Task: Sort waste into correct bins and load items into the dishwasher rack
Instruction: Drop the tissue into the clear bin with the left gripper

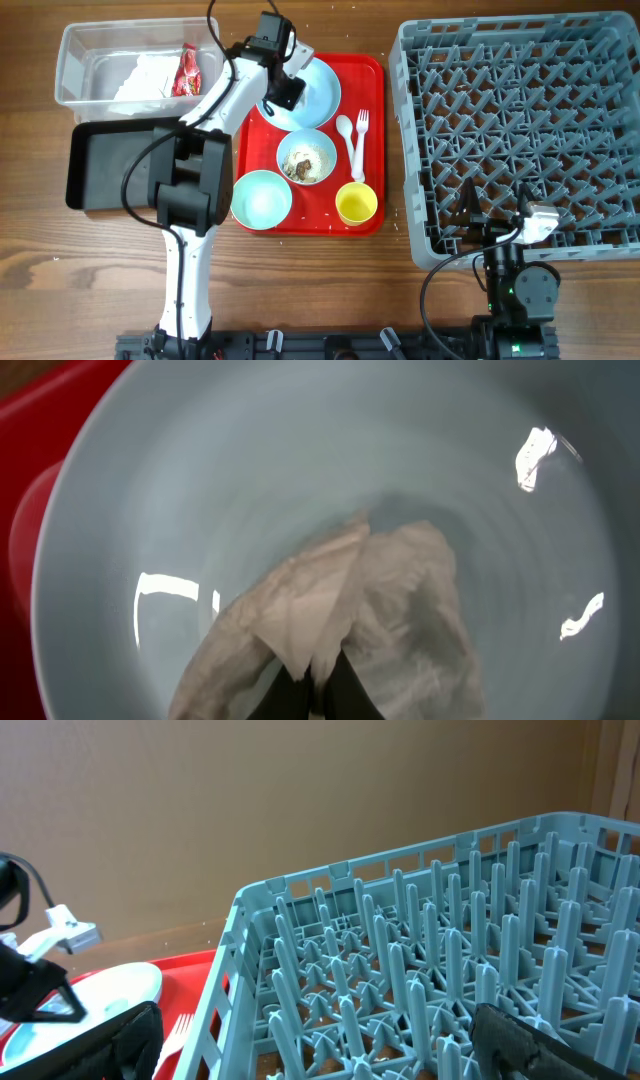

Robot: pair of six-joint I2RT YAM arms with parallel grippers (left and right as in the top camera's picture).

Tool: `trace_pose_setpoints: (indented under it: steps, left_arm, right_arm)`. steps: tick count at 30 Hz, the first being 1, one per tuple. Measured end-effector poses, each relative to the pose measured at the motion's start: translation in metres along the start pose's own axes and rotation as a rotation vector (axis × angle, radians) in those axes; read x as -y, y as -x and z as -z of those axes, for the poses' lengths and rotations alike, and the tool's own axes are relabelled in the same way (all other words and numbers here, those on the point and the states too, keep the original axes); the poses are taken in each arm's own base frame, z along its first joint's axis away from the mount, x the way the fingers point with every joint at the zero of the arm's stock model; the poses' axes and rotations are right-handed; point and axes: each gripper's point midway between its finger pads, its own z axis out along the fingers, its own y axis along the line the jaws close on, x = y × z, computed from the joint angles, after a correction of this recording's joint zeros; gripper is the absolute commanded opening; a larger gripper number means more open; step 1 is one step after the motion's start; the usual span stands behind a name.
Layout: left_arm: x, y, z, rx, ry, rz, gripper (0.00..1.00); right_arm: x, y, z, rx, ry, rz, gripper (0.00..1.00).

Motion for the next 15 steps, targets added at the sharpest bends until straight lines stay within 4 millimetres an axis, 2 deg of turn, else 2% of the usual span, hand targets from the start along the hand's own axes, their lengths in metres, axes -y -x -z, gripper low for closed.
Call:
trace_pose_setpoints:
  steps: [2, 4, 8, 9, 11, 13, 15]
  left_arm:
    - [-0.006, 0.001, 0.012, 0.002, 0.018, 0.039, 0.04]
    - [-0.020, 0.015, 0.045, 0.064, 0.051, 0.110, 0.04]
    - [-0.064, 0.047, 0.149, 0.275, 0.135, 0.221, 0.04]
    - [-0.081, 0.053, 0.182, 0.344, 0.166, 0.253, 0.04]
    - [-0.113, 0.053, 0.223, 0.424, 0.218, 0.307, 0.04]
    - [-0.140, 0.042, 0.233, 0.435, 0.254, 0.358, 0.04]
    - [-0.166, 0.025, 0.223, 0.404, 0.276, 0.419, 0.07]
  right_arm:
    - [0.000, 0.000, 0.000, 0.000, 0.000, 0.000, 1.00]
    - [0.000, 0.000, 0.000, 0.000, 0.000, 0.000, 1.00]
    - [0.000, 0.000, 0.000, 0.000, 0.000, 0.000, 1.00]
    - [0.000, 0.000, 0.000, 0.000, 0.000, 0.000, 0.99]
    - [0.000, 0.000, 0.000, 0.000, 0.000, 0.000, 1.00]
    - [0.000, 0.000, 0.000, 0.000, 0.000, 0.000, 1.00]
    - [0.000, 0.000, 0.000, 0.000, 0.000, 0.000, 1.00]
